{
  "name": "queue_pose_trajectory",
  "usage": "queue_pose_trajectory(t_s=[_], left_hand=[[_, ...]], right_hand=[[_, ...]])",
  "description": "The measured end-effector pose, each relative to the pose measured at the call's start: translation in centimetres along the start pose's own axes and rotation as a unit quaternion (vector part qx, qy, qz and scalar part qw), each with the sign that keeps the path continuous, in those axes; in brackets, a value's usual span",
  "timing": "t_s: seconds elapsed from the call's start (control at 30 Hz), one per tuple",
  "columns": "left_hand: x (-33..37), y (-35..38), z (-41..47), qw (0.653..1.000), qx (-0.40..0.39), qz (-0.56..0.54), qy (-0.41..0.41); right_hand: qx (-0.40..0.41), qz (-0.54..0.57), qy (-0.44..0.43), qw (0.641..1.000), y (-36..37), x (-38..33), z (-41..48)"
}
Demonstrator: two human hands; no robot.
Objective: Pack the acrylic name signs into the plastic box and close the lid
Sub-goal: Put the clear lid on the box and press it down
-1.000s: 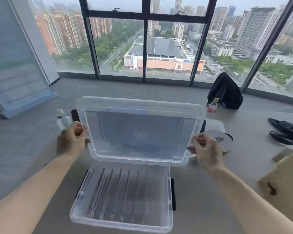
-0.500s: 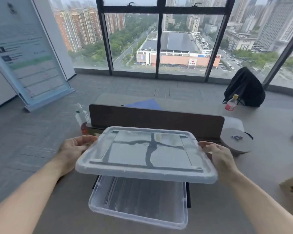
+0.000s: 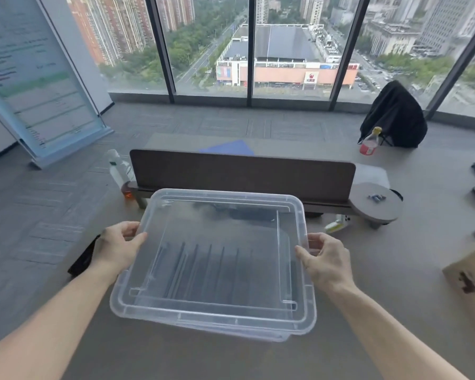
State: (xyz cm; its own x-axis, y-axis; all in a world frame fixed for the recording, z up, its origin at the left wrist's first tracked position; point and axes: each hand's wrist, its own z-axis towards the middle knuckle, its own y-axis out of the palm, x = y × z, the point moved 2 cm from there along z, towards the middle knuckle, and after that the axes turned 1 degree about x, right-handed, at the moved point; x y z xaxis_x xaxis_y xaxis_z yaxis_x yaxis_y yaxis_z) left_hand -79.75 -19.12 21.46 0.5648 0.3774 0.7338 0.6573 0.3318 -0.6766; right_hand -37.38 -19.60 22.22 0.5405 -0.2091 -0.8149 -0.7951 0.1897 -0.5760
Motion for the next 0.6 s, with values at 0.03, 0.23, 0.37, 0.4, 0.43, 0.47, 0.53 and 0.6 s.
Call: queue_pose_trajectory(t_s=[0.03,0.23,0.37,0.4,0.43,0.47,0.53,0.6], left_hand=[[-0.7,0.3,-0.2,1.0,-0.006,0.012,-0.006],[-3.0,2.9,0.2,0.998,-0.03,0.058,0.013],[-4.4,4.4,1.5,0.996,-0.051,0.069,0.017],[-4.8,4.7,2.0,0.996,-0.057,0.069,0.017],[-5.1,5.0,2.3,0.996,-0.06,0.069,0.016],[-5.4,5.3,2.6,0.995,-0.062,0.072,0.015],[-5.9,5.9,3.0,0.995,-0.065,0.08,0.013],[-6.3,6.3,3.4,0.995,-0.063,0.081,0.01]], right_hand=[[0.0,-0.016,0.0,1.0,0.5,0.5,-0.2],[-0.004,-0.079,0.03,0.996,3.4,2.9,-0.6],[-0.016,-0.108,0.045,0.993,5.3,4.1,-0.3],[-0.021,-0.113,0.051,0.992,5.8,4.3,-0.3],[-0.026,-0.119,0.055,0.991,6.3,4.6,-0.2],[-0.029,-0.122,0.061,0.99,6.8,4.8,-0.1],[-0.03,-0.125,0.069,0.989,7.7,5.2,0.1],[-0.027,-0.13,0.068,0.989,8.3,5.5,0.3]])
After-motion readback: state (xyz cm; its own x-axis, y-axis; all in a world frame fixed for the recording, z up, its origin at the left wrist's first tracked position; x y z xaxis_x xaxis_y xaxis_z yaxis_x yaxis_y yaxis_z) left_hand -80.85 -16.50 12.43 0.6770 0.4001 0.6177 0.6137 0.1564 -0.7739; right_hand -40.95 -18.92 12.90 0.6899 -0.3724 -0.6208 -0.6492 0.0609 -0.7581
